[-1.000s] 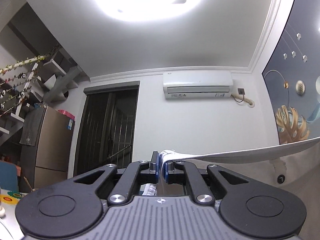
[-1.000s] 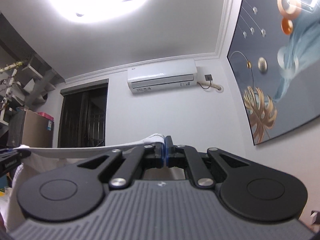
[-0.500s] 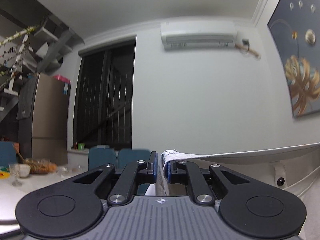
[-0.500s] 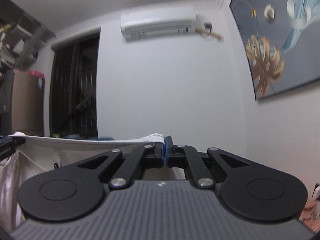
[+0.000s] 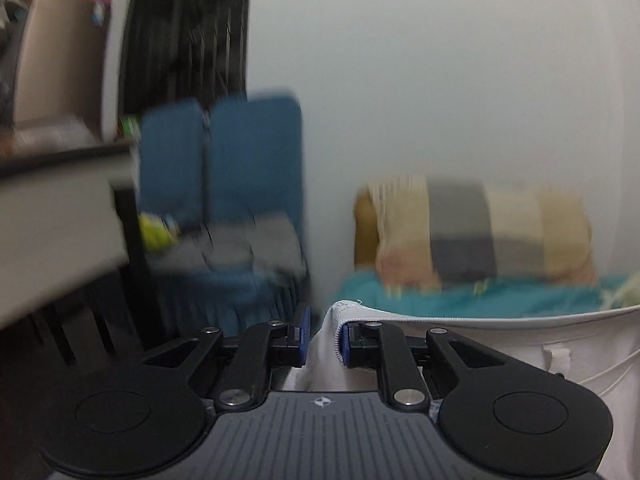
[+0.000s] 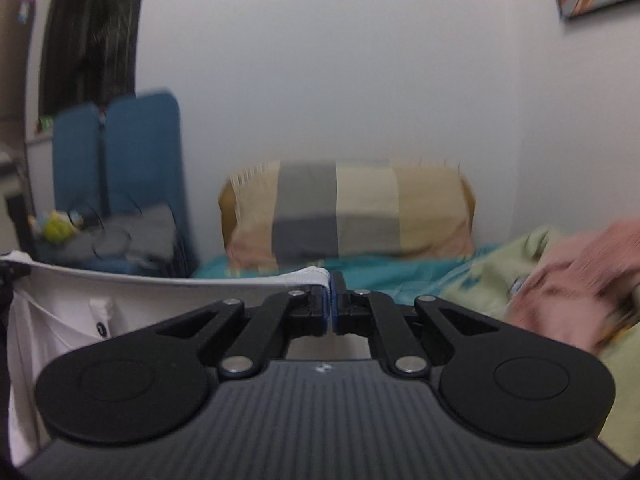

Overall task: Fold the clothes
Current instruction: 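Raise the T-shirt high with both grippers and shake it out, then lay the T-shirt flat on the bed and open both grippers, then grasp the sleeve nearest the right gripper with the right gripper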

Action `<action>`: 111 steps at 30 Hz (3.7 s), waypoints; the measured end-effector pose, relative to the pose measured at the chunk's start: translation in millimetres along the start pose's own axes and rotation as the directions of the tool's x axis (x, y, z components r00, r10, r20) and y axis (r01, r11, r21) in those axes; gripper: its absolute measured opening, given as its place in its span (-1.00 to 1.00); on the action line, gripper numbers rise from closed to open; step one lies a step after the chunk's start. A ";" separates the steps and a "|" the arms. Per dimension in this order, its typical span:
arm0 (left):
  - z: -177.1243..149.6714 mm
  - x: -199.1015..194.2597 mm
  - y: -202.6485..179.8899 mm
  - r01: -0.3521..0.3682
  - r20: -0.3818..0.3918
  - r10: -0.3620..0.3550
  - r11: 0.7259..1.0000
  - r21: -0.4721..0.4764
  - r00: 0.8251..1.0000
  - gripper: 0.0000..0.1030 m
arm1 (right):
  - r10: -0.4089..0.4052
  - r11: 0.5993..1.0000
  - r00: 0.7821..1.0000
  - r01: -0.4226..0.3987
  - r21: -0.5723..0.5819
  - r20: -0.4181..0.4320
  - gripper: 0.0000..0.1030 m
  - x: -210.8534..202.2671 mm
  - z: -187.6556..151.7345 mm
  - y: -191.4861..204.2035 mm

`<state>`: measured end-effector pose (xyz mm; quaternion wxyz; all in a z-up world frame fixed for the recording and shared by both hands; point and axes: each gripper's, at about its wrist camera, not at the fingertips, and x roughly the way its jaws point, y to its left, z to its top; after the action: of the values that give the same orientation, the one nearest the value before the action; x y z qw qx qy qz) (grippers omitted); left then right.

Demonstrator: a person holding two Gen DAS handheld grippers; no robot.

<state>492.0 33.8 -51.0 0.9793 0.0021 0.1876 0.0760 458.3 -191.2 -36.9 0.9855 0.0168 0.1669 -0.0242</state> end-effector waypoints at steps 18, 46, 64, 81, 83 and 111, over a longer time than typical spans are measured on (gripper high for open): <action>-84.4 109.2 -0.7 0.152 -0.372 -0.103 0.983 0.106 0.922 0.75 | 0.254 0.947 0.890 -0.149 0.284 -0.378 0.68 110.2 -83.4 -24.9; -170.0 -372.4 91.5 0.212 -0.341 -0.242 0.970 -0.123 0.909 0.80 | 0.292 0.842 0.923 -0.124 0.525 -0.250 0.55 -302.8 -143.1 -142.8; -194.0 -295.0 74.9 0.201 -0.395 -0.330 0.921 -0.333 0.858 0.80 | 0.378 0.188 0.907 0.123 0.974 -0.187 0.39 -125.9 -234.3 -180.6; -218.5 -230.7 87.4 0.179 -0.423 -0.368 0.888 -0.423 0.828 0.81 | 0.101 0.506 0.994 -0.023 0.862 -0.033 -0.81 -46.6 -197.4 -185.1; -218.5 -230.8 86.7 0.181 -0.423 -0.371 0.887 -0.425 0.827 0.81 | 0.068 0.560 0.998 -0.026 0.828 -0.014 -0.82 -52.9 -184.8 -191.8; -209.3 -254.8 90.4 0.208 -0.389 -0.380 0.886 -0.415 0.839 0.81 | 0.161 0.513 0.937 0.190 0.837 -0.311 0.31 -126.1 -198.5 -197.0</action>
<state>167.7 79.9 -149.1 0.8900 -0.2226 0.3951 -0.0467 263.7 -374.4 -187.6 0.8010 0.5033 0.3057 -0.1082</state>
